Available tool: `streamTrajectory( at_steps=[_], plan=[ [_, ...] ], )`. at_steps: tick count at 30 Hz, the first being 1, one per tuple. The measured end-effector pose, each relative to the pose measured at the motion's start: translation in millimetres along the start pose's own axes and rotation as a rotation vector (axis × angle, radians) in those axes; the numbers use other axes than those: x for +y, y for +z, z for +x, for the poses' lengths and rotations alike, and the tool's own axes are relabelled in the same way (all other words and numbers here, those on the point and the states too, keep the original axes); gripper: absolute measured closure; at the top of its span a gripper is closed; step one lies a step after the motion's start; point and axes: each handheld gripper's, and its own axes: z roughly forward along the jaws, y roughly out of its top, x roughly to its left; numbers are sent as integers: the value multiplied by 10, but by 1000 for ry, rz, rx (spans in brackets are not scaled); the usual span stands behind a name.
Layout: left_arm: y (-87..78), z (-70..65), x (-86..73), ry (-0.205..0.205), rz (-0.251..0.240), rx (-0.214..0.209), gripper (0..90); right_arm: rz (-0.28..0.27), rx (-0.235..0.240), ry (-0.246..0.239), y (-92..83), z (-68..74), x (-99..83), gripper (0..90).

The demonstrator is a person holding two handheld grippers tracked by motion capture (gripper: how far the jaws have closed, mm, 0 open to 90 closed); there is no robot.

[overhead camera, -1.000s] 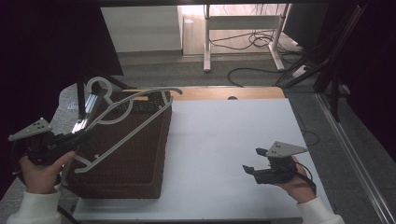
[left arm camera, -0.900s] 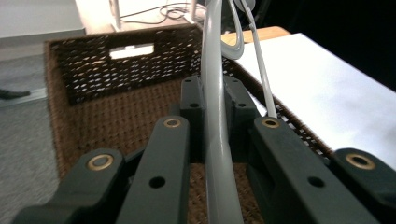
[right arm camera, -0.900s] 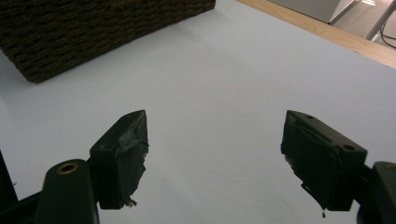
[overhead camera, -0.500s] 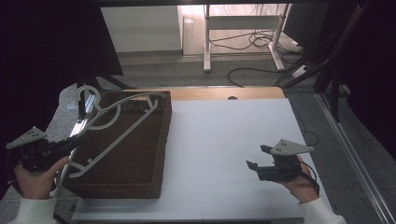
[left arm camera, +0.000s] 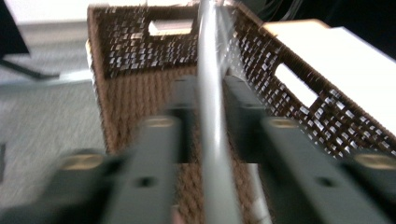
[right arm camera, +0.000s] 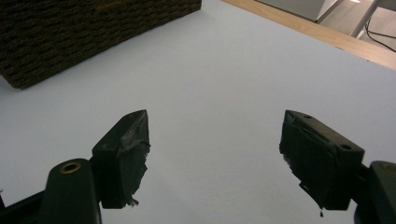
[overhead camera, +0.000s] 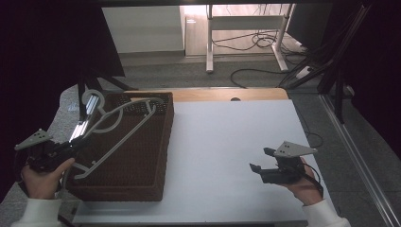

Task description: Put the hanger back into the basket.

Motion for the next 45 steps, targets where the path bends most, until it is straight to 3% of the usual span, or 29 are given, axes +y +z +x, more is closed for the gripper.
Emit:
streamTrajectory(
  at_steps=[1, 3, 6, 9, 11, 14, 16, 20, 24, 29, 36, 40, 45],
  plan=[
    [13, -15, 11, 5, 10, 6, 489, 2, 1, -1, 0, 1, -1, 244],
    [31, -48, 27, 18, 25, -2, 350, 5, 4, -3, 2, 6, -1, 244],
    [62, -118, 49, 32, 56, -31, 294, 7, 7, -6, 6, 11, 1, 244],
    [95, -191, 61, 47, 83, -54, 280, 10, 9, -11, 15, 15, -1, 244],
    [106, -248, 70, 73, 104, -34, 279, 14, 11, -9, 21, 17, -4, 244],
    [72, -277, 87, 56, 104, -20, 275, 18, 13, -11, 29, 18, -11, 244],
    [9, -261, 109, 60, 103, 1, 267, 19, 14, -12, 31, 20, -15, 244],
    [-92, -139, 115, 48, 124, 12, 240, 17, 16, -15, 23, 22, -13, 244],
    [-148, -109, 95, 57, 125, 13, 226, 13, 10, -14, 14, 19, -4, 244],
    [-137, -125, 80, 65, 144, 2, 235, 15, 12, -15, 26, 25, 0, 244],
    [-90, -109, 56, 52, 190, 41, 321, 16, 9, -14, 21, 12, -10, 244],
    [-98, -156, 58, 52, 188, 27, 323, 14, 7, -13, 15, 4, -10, 244],
    [-95, -327, 85, 76, 181, -14, 310, 16, 8, -13, 20, 7, -11, 244]
  ],
)
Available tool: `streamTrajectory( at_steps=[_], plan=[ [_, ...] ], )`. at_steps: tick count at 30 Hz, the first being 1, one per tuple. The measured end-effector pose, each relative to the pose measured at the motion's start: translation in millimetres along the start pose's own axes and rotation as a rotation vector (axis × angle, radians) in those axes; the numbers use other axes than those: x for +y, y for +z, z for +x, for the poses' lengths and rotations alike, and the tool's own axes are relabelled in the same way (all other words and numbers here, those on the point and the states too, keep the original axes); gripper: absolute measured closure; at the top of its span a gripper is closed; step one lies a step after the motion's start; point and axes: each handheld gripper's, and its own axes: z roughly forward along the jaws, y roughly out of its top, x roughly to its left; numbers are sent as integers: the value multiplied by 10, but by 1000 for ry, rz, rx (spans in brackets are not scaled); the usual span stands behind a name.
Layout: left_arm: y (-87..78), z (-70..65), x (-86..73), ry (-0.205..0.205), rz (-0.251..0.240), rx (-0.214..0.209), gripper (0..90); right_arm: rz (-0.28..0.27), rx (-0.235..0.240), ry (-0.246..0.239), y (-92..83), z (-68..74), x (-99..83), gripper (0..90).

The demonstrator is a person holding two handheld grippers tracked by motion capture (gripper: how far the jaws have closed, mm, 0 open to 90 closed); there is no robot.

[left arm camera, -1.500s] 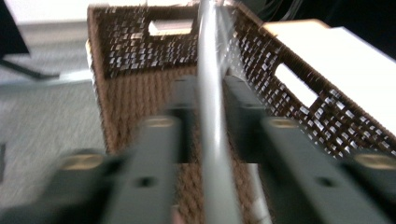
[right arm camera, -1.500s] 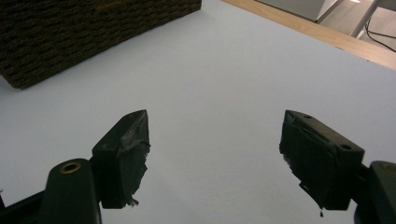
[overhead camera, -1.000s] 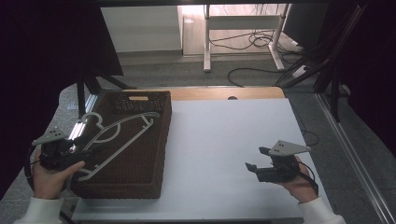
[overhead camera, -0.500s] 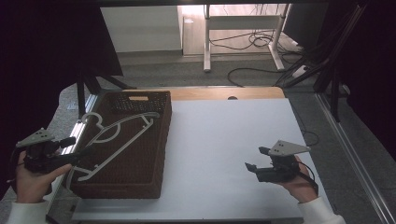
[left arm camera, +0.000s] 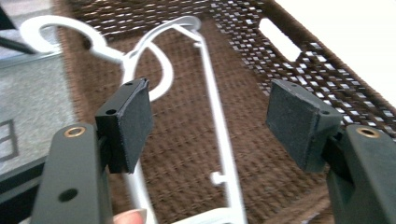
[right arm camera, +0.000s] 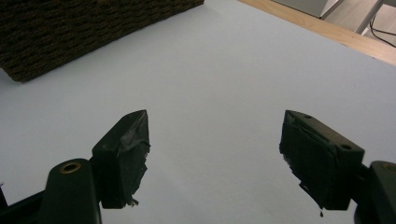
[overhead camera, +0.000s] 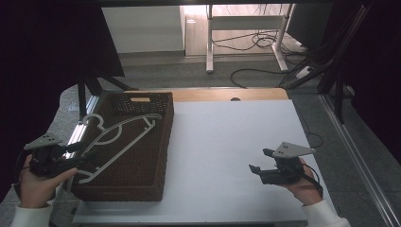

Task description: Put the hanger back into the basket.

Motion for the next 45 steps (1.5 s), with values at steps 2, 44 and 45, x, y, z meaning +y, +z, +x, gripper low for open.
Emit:
streamTrajectory(
  at_steps=[2, 44, 45],
  plan=[
    [7, -96, 23, 18, 2, -16, 301, 0, -1, -1, 0, 1, 0, 244],
    [624, -1143, 82, 106, 55, -257, 280, 3, -5, -9, 9, -11, -22, 240],
    [625, -1141, 81, 106, 54, -256, 280, 2, -6, -10, 11, -14, -25, 239]
  ],
)
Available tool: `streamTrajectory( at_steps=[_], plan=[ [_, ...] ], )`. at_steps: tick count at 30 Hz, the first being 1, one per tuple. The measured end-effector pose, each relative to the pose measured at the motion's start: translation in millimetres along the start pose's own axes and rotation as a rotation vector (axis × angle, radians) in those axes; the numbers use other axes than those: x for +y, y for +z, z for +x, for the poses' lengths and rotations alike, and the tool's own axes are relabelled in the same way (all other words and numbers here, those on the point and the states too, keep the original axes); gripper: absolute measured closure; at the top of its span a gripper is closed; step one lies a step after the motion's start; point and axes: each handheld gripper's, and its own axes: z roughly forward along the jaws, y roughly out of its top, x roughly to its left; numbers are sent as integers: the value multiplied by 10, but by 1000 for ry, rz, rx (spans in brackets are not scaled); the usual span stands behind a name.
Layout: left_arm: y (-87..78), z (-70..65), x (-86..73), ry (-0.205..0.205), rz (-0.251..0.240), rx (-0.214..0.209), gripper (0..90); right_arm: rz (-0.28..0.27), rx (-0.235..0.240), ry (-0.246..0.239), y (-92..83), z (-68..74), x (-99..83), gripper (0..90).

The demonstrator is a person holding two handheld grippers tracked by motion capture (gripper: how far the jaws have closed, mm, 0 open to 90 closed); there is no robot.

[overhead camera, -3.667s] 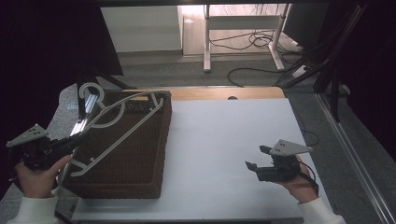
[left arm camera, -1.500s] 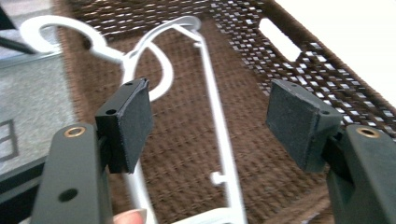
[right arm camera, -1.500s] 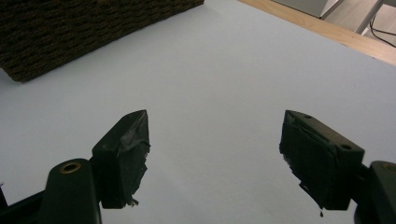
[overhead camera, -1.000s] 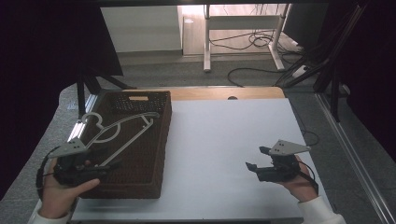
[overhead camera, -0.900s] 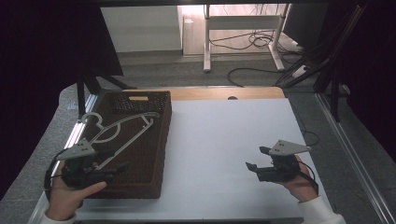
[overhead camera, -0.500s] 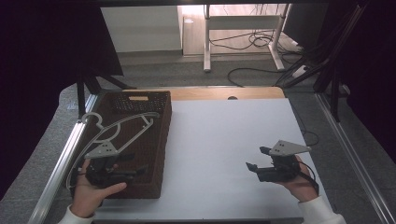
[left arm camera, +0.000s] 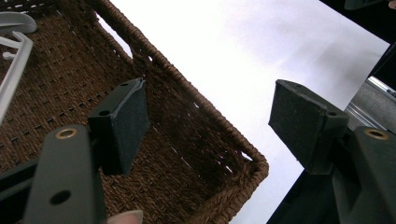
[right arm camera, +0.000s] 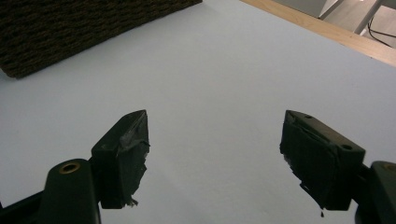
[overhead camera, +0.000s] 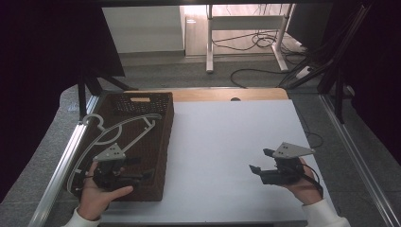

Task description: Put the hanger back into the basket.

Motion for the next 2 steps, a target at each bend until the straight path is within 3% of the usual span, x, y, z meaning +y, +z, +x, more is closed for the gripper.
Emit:
streamTrajectory(
  at_steps=[2],
  plan=[
    [3, 5, -3, 0, -1, 1, 279, 3, -2, 0, 4, -3, -8, 237]
  ],
)
